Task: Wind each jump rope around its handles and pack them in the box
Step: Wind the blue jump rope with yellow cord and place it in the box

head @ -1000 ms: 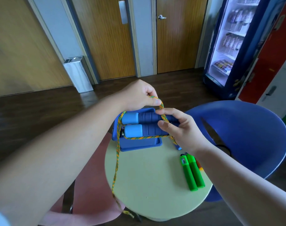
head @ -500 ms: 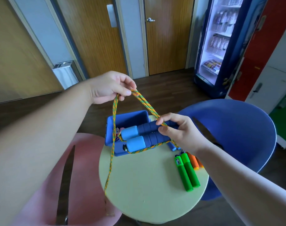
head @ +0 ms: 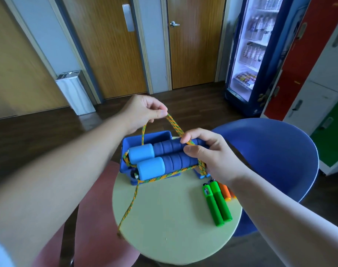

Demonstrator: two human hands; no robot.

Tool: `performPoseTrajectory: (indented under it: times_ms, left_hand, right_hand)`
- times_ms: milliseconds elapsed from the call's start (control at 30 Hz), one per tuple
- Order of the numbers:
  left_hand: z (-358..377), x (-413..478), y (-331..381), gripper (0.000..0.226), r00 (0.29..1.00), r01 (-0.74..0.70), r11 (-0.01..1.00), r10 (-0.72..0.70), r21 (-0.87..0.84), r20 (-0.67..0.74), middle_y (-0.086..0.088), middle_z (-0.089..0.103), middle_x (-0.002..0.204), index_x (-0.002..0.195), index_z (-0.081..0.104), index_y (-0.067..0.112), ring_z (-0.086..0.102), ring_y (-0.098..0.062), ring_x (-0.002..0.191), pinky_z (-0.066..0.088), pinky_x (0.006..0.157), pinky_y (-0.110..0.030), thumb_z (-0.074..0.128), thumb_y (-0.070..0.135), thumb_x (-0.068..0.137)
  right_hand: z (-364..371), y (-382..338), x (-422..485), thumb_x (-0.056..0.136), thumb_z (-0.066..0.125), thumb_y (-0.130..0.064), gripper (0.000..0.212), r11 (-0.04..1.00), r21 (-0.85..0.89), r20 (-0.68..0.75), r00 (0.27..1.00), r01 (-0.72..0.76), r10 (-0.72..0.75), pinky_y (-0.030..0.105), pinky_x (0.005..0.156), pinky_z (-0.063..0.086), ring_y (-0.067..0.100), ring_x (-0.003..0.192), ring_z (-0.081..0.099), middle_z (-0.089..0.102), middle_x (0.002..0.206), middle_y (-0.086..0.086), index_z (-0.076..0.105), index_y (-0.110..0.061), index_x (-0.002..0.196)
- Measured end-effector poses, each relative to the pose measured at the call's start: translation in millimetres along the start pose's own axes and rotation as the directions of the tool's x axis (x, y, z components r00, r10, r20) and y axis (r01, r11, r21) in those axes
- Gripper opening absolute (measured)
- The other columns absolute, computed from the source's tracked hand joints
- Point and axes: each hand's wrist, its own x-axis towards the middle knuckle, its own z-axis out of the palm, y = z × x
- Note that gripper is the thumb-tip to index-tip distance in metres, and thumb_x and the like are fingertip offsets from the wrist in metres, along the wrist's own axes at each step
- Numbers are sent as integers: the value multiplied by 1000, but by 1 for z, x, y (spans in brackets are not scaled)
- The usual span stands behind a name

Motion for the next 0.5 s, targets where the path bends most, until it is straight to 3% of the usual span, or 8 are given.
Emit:
performPoseTrajectory:
  times_ms: [33, 100, 133, 200, 267, 333, 433, 500]
  left_hand:
    - [2, 4, -30, 8, 998, 47, 999, -48, 26, 38, -2, 72, 76, 88, 82, 23, 60, -15, 69, 49, 59, -25, 82, 16, 87]
    - [16, 13, -103, 11, 956, 293, 955, -292, -35, 42, -6, 75, 85, 97, 77, 12, 68, -18, 79, 56, 61, -31, 78, 22, 91]
    - [33, 2, -117, 10, 930, 368, 921, -362, -128, 67, -8, 75, 88, 96, 75, 9, 70, -21, 85, 59, 64, -36, 74, 19, 94]
    - [79, -39, -91, 9, 948, 317, 902, -291, -293, 129, -8, 70, 78, 95, 70, 6, 56, -17, 58, 46, 51, -26, 61, 5, 97]
    - [117, -91, -28, 17, 939, 338, 805, -256, -488, 229, -9, 65, 69, 91, 72, 10, 36, -11, 48, 30, 48, -23, 59, 19, 99]
    - [135, -116, -13, 28, 962, 271, 841, -219, -468, 162, -6, 62, 65, 86, 75, 17, 36, -11, 47, 28, 51, -26, 57, 34, 102]
    - [131, -130, 2, 33, 964, 236, 951, -205, -197, 167, 1, 60, 58, 78, 72, 22, 41, -8, 45, 32, 52, -27, 53, 31, 104]
    - [115, -134, 18, 35, 969, 116, 992, -104, -40, 226, 4, 56, 53, 77, 69, 18, 42, -7, 44, 34, 52, -26, 53, 31, 106]
  right_hand:
    - [1, -6, 2, 91, 69, -5, 9, 999, 45, -10, 1000, 9, -8, 26, 61, 47, 17, 65, 56, 55, 82, 13, 68, -13, 96]
    - [1, -15, 12, 92, 72, -23, 14, 995, 100, -9, 1000, 1, 0, 25, 43, 38, 21, 52, 45, 50, 80, 16, 66, -17, 103]
    - [1, -16, 20, 90, 73, -29, 18, 991, 133, -7, 1000, -16, 17, 25, 42, 37, 22, 55, 45, 51, 84, 17, 67, -22, 106]
    - [-1, -12, 38, 92, 70, -23, 18, 975, 219, -23, 999, -29, 35, 31, 54, 42, 30, 68, 55, 59, 94, 15, 67, -26, 109]
    - [-5, -3, 53, 96, 67, -14, 18, 974, 221, -65, 996, -50, 66, 41, 67, 40, 40, 84, 52, 64, 101, 12, 67, -26, 110]
    - [-15, 6, 64, 98, 66, -11, 17, 983, 166, -130, 986, -83, 105, 37, 64, 38, 39, 91, 51, 63, 102, 12, 67, -27, 106]
    - [-28, 19, 68, 96, 68, -16, 15, 992, 29, -191, 974, -120, 124, 32, 55, 36, 32, 83, 45, 58, 95, 12, 67, -30, 101]
    - [-34, 30, 65, 99, 67, -13, 16, 988, -93, -195, 975, -125, 105, 31, 53, 36, 31, 76, 41, 53, 88, 12, 66, -29, 103]
